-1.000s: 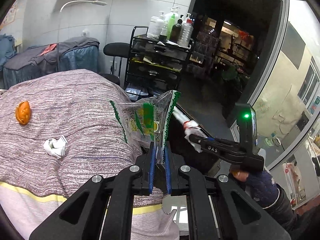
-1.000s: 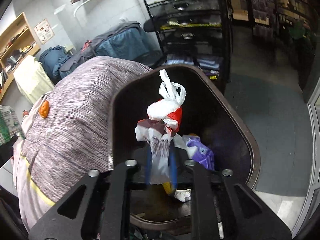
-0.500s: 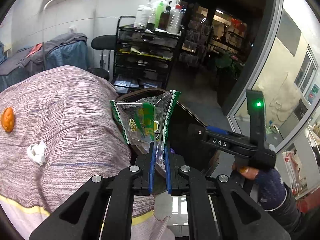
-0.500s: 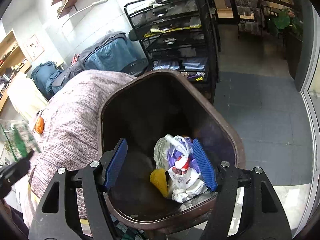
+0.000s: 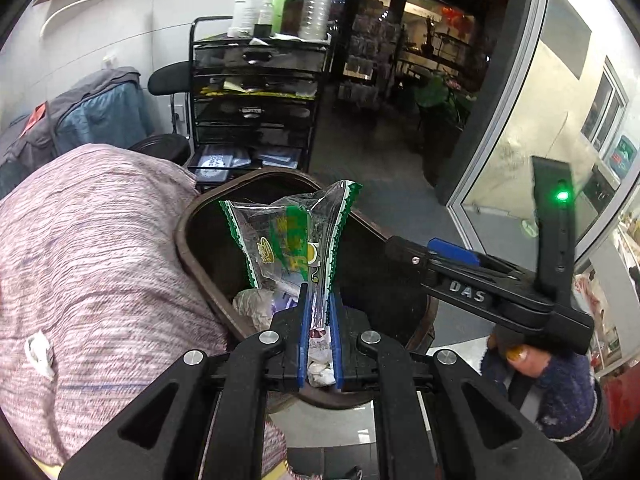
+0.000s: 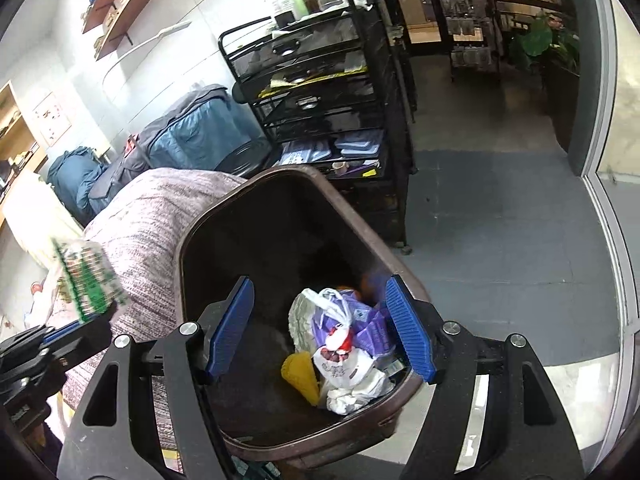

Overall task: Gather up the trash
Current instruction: 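Lower the green-printed packet into the bin and open the left gripper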

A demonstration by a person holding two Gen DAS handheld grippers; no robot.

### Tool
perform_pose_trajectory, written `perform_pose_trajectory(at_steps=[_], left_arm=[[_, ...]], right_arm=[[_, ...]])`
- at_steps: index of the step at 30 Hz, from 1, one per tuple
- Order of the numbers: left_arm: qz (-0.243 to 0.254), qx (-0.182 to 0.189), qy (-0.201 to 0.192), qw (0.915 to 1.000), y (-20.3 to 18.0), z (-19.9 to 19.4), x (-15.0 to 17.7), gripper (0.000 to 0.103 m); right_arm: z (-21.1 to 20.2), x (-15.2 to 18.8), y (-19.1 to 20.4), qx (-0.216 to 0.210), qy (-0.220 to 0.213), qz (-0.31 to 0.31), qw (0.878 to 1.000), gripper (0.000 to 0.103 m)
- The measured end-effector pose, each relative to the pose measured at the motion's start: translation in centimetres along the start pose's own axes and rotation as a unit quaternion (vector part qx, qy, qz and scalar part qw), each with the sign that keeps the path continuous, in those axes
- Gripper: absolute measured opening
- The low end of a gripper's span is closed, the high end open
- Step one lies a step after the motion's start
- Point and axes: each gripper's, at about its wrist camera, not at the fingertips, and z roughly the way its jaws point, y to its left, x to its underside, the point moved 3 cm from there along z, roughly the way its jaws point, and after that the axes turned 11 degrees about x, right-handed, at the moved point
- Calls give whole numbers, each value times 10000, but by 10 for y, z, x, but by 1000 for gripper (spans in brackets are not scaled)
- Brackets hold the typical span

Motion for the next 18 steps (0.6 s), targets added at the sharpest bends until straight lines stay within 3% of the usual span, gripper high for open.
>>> perform_pose_trajectory(at_steps=[18], left_arm=[[-33,-83,466,9989,9,45,-9,9]], right_arm=[[-3,-5,-9,140,-39,74,9999,69]])
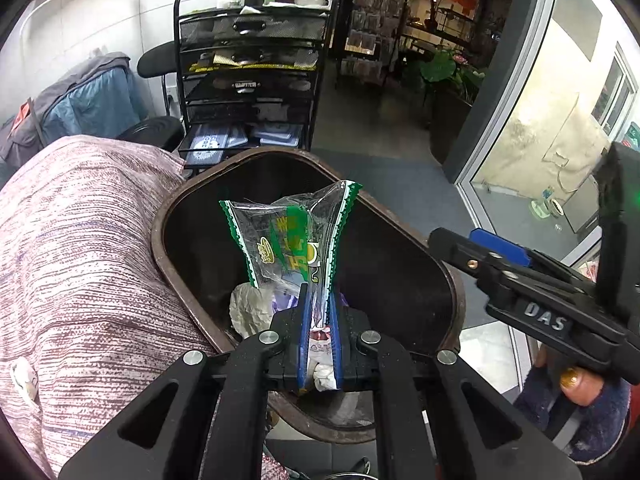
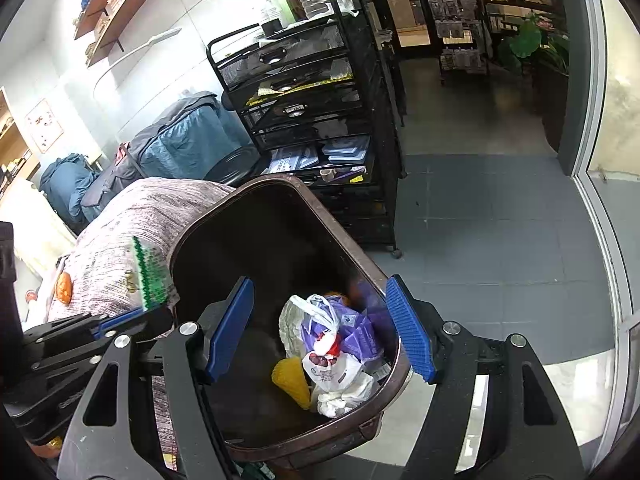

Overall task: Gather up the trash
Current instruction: 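Lower the green-printed packet into the bin and open the left gripper, then move both open grippers back over the bed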

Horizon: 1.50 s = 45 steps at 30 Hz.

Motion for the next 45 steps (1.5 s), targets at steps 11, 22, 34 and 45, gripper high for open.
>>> perform_pose_trajectory(at_steps=[11,22,34,45], left_arm=[[123,-282,-163,9994,2,-5,0,79],[156,-573,-572,9966,-2,-50,2,96],[91,-1192,-1284,9845,13,-118,30,97],[-394,-1825,-1560,9700,61,-174,64,97]], right_arm=[[-3,-2,2,62,-49,24,10000,79],[-9,-7,11,-13,-160,15,9999,81],[-22,-6,51,-402,-288,-281,9984,88],[-29,8,127,-1010,-196,-906,9906,88]])
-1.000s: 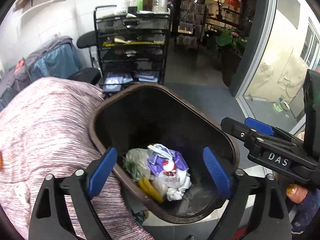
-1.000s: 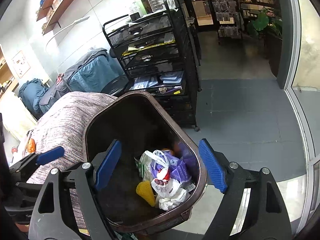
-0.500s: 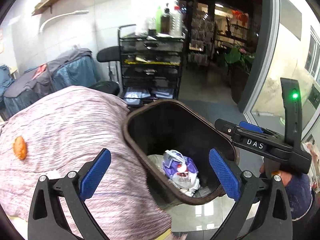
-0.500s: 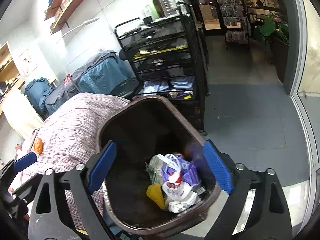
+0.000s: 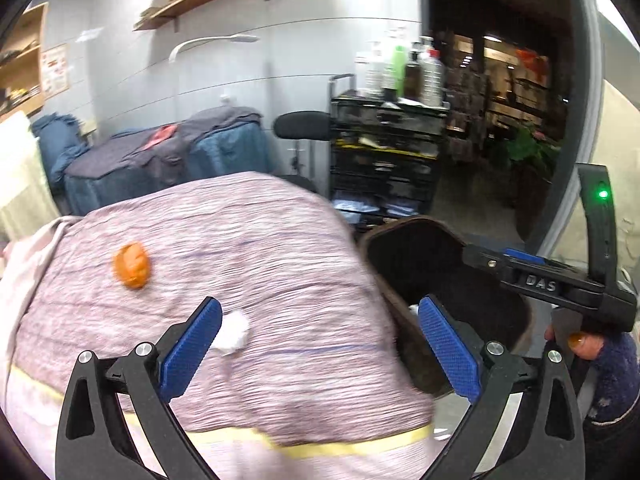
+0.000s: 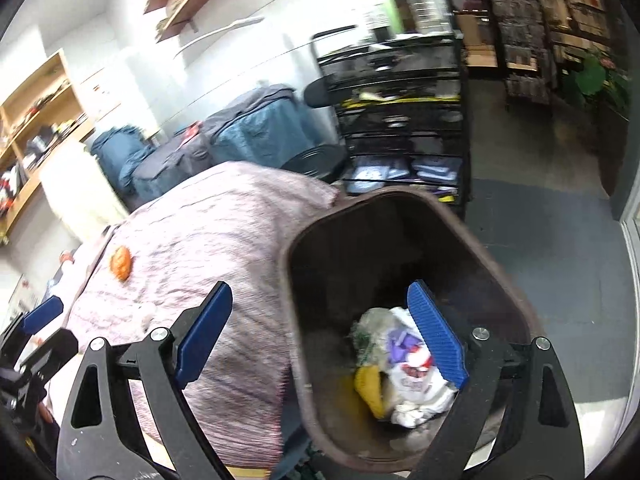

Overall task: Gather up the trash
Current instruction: 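Move both open grippers back over the bed, then grasp the crumpled white paper with the right gripper while the left grasps the orange peel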

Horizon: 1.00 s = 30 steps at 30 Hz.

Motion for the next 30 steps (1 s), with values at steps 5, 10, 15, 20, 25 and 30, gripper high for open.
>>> perform_pose_trajectory(at_steps=[5,10,15,20,25,30], left_arm=[[-289,-377,-29,9989,39,-17,10,97],[-600,-733,-13,9955,81,-33,23,97],[-907,-1079,66,9900,123,-44,36,97],[-1252,-1410,100,9820,161,-53,50,97],[-1606,-1501,111,9755,188,-60,62,97],[-1758,-1477,178,9731,203,-59,68,97]], right_arm=[[5,5,43,-331,96,-381,9987,88],[9,10,83,-632,196,-741,9951,88],[14,15,123,-901,318,-1112,9892,88],[21,20,159,-1158,498,-1469,9811,88],[32,27,194,-1339,732,-1811,9715,88],[45,36,230,-1337,919,-2286,9599,88]])
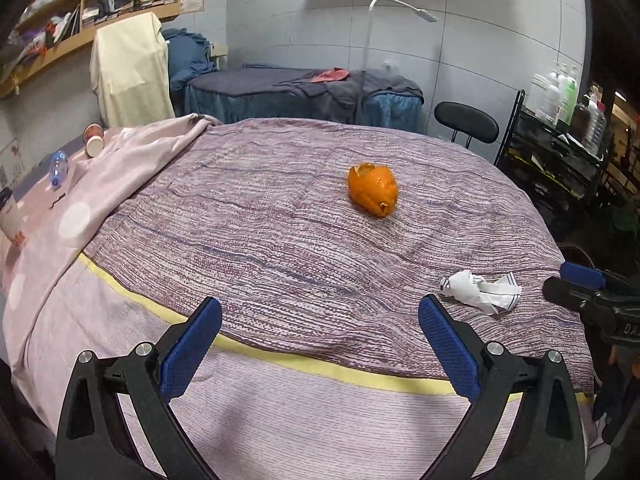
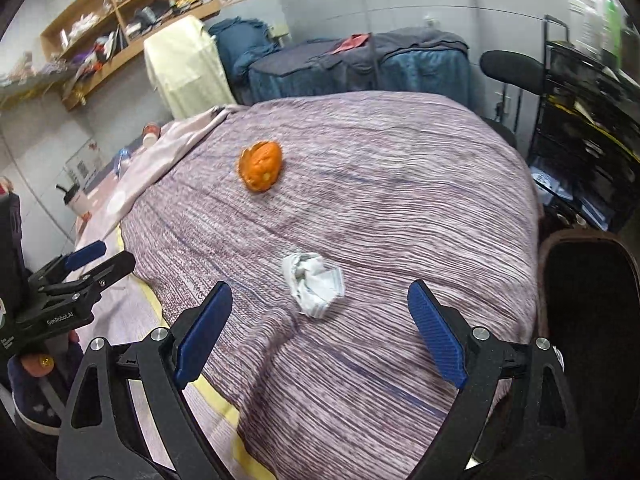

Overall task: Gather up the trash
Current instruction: 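Grasp the crumpled white paper with the right gripper while the left grasps the orange peel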

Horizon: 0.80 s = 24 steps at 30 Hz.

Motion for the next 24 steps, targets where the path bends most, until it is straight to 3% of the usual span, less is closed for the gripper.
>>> perform_pose_trajectory(at_steps=[4,11,13,18,24], left_arm=[[23,30,56,10000,2,6,-2,97],[108,52,181,9998,7,22,-11,97],[116,39,221,9997,8,27,-13,97],[219,82,356,9991,6,44,-21,97],[256,241,526,9980,-2,68,-34,97]], right_arm=[[21,-10,23,164,259,-529,9981,88],[67,-24,56,553,757,-1556,9834,86],[84,-22,60,595,1023,-1726,9779,77],[103,-18,55,388,1350,-1673,9758,36],[82,-23,41,265,823,-1297,9878,32]])
